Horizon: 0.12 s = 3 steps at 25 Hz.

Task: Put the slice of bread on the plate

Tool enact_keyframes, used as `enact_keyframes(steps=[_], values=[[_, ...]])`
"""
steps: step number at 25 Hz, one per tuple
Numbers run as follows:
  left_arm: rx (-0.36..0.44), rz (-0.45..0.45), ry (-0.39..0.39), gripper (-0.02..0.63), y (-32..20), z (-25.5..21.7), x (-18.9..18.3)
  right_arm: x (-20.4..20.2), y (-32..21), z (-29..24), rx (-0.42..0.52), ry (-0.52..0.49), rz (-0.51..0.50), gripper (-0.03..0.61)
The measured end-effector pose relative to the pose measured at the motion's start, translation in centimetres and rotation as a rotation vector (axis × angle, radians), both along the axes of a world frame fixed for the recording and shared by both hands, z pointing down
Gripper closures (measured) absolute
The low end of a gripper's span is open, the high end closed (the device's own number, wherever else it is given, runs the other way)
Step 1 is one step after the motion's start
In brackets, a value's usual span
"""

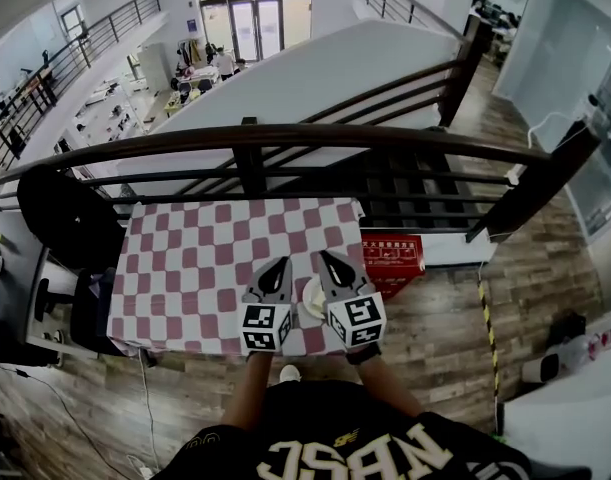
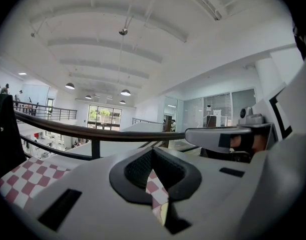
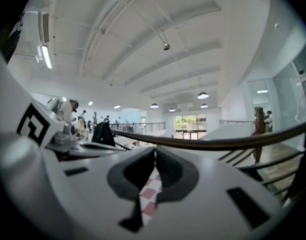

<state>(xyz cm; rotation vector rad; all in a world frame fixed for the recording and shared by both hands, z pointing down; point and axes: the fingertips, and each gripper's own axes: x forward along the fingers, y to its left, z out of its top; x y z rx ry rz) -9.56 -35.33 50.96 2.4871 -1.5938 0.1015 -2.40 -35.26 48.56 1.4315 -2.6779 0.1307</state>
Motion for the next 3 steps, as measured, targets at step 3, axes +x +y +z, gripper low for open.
enact_keyframes(steps=[3], values=[[-0.001,-0.002,0.0,0.594,0.36,0.09,-0.5,-0.61,0.31,-0.07,0.006,0.004,0.001,0.563]])
